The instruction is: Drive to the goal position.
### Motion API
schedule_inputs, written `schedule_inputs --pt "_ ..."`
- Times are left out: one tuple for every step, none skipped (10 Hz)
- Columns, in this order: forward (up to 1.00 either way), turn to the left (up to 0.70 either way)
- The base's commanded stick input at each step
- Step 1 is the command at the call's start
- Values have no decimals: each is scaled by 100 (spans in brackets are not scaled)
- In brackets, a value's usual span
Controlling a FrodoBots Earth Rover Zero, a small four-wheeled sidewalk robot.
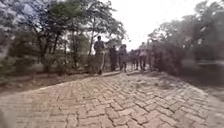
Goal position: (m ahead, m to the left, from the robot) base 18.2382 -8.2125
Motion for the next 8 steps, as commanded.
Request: schedule_inputs --pt "85 0" --pt "85 0" --pt "85 0" --pt "85 0" --pt "85 -25" --pt "85 -32" --pt "85 -34" --pt "85 -34"
